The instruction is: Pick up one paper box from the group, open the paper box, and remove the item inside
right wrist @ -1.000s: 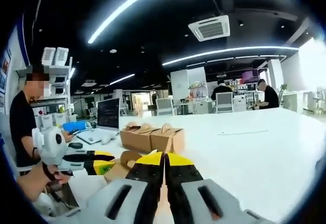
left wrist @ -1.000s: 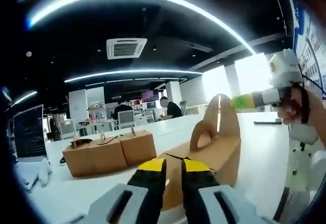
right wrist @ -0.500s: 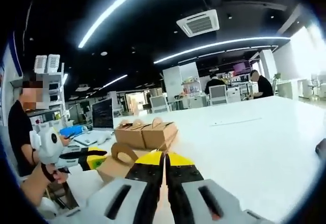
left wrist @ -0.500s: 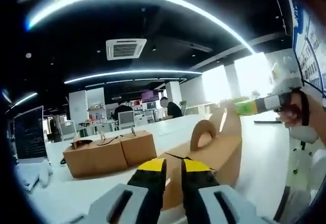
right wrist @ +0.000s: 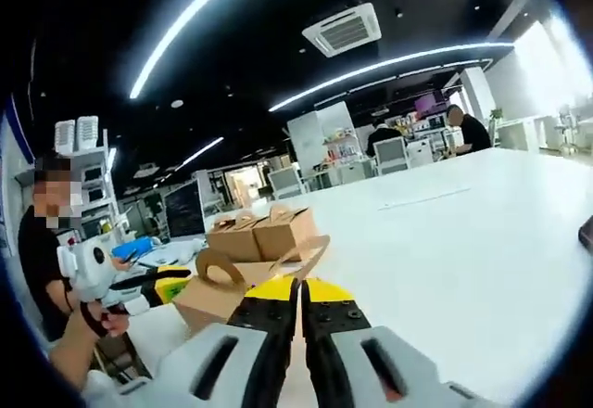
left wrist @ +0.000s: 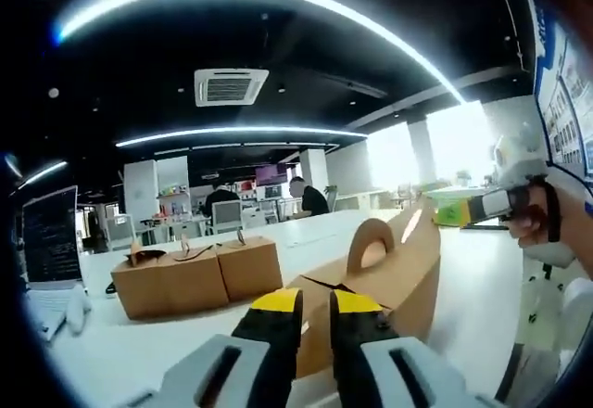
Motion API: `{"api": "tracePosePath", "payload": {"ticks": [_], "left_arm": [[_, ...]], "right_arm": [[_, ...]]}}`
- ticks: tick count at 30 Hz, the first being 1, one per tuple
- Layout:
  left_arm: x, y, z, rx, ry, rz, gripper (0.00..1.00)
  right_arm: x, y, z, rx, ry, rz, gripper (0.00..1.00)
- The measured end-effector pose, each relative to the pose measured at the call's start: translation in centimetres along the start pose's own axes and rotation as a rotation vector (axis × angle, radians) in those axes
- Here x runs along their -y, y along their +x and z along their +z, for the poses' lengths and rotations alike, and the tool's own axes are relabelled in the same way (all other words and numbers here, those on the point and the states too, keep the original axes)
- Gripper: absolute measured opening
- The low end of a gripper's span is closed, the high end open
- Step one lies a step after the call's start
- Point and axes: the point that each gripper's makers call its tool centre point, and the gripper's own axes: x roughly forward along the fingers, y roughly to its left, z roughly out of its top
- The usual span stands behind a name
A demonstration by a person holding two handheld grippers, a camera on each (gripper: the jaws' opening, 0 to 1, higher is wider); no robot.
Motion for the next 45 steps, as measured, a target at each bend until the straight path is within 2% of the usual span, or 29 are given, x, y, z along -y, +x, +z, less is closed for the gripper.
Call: {"api": "tracePosePath", "payload": {"ticks": [5,13,24,32,35,42,45], "left_arm": [[0.6,-0.4,0.0,0.001,-0.001,-0.002,0.15],[0.8,-0.8,-0.1,-0.003,0.009,-0.001,0.15],[0.9,-1.0,-0.1,-0.003,0.009,-0.003,0.15],[0.7,-0.8,-0.1,-0.003,0.012,-0.003,0.15],[0.8,-0.8,-0.1,-0.002,0.015,-0.003,0.15],[1.1,-1.1,-0.1,-0.002,0.018,-0.002,0.15],[1.3,-1.2,0.0,-0.002,0.022,-0.002,0.15]], "right_arm": [[0.3,-0.1,-1.1,-0.053,-0.115,-0.032,0.04],[-0.2,-0.2,-2.4,-0.107,-0.192,-0.039,0.04],[-0.1,-0.1,-3.5,-0.144,-0.183,-0.029,0.05],[-0.4,0.5,-5.4,-0.199,-0.175,0.0,0.05],[-0.4,0.5,-5.3,-0.198,-0.183,0.0,0.05],[0.0,-0.3,-3.2,-0.131,-0.174,-0.018,0.05],[0.1,-0.3,-2.7,-0.102,-0.127,-0.018,0.04]]}}
